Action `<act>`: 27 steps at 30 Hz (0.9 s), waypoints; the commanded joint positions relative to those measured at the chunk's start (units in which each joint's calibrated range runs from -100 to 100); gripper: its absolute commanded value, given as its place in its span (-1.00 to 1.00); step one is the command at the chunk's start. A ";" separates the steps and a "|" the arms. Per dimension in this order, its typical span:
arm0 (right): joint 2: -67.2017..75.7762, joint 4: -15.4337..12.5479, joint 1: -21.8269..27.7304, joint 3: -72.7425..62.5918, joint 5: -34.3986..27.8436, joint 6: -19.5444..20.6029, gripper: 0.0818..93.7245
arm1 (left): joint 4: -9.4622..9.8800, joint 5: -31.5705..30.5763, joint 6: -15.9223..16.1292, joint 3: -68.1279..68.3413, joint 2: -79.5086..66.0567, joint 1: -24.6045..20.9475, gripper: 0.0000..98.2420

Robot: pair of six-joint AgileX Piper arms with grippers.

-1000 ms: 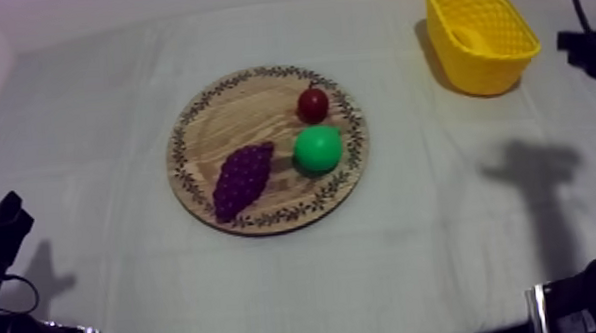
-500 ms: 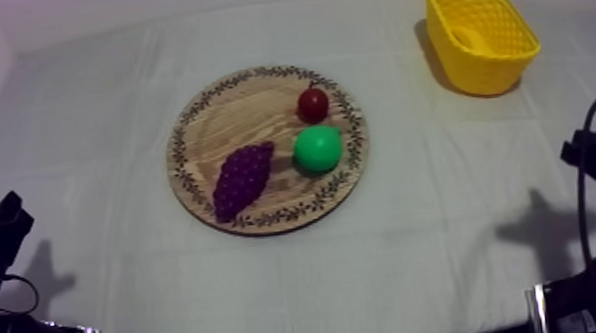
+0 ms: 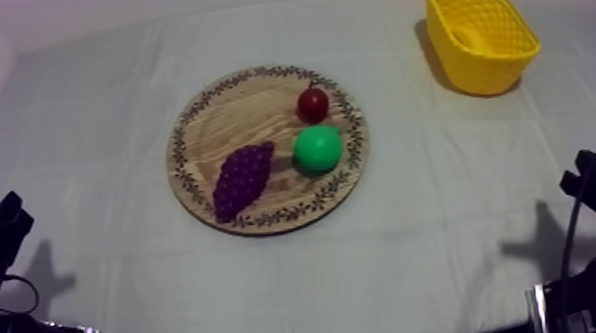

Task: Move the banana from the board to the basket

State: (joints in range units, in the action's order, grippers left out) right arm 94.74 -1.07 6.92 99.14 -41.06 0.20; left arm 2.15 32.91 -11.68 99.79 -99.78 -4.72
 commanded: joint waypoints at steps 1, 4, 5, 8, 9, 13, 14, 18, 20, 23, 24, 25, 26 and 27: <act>0.56 0.12 0.40 -0.17 -0.36 0.21 -0.99 | 0.03 0.00 -0.02 -0.01 -0.05 -0.02 -1.00; 0.86 0.19 0.73 -0.23 -0.49 -0.28 -0.99 | 0.03 0.00 -0.02 -0.01 -0.05 -0.02 -1.00; 0.91 0.18 0.78 -0.13 -0.19 -0.94 -0.99 | 0.03 0.00 0.00 -0.01 -0.05 -0.02 -1.00; 0.98 0.06 0.83 0.37 2.54 -4.37 -0.99 | 0.03 0.00 -0.01 -0.01 -0.05 -0.02 -1.00; 0.99 0.03 0.82 0.45 3.07 -5.56 -0.99 | 0.03 0.00 -0.01 -0.01 -0.05 -0.02 -1.00; 1.01 -0.01 0.81 0.59 3.99 -8.71 -0.99 | 0.03 0.00 0.00 -0.01 -0.05 -0.02 -1.00; 1.02 -0.02 0.81 0.61 4.08 -9.05 -0.99 | 0.03 0.00 -0.01 -0.01 -0.05 -0.02 -1.00; 1.02 -0.02 0.81 0.63 4.23 -9.48 -0.99 | 0.03 0.00 0.00 -0.01 -0.05 -0.02 -1.00; 1.02 -0.02 0.81 0.63 4.26 -9.55 -0.99 | 0.03 0.00 0.01 -0.01 -0.05 -0.02 -1.00; 1.02 -0.03 0.81 0.64 4.27 -9.61 -0.99 | 0.03 0.00 -0.01 -0.01 -0.05 -0.02 -1.00; 1.02 -0.03 0.81 0.64 4.28 -9.62 -0.99 | 0.03 0.00 0.00 -0.01 -0.05 -0.02 -1.00; 1.02 -0.03 0.81 0.64 4.28 -9.63 -0.99 | 0.03 0.00 0.01 -0.01 -0.05 -0.02 -1.00; 1.02 -0.03 0.81 0.64 4.28 -9.64 -0.99 | 0.03 0.00 0.00 -0.01 -0.05 -0.02 -1.00; 1.02 -0.03 0.81 0.64 4.28 -9.64 -0.99 | 0.03 0.00 0.00 -0.01 -0.05 -0.02 -1.00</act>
State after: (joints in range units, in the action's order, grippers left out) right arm 95.72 -1.12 7.74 99.74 -36.59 -9.46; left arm 2.15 32.91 -11.68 99.79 -99.78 -4.72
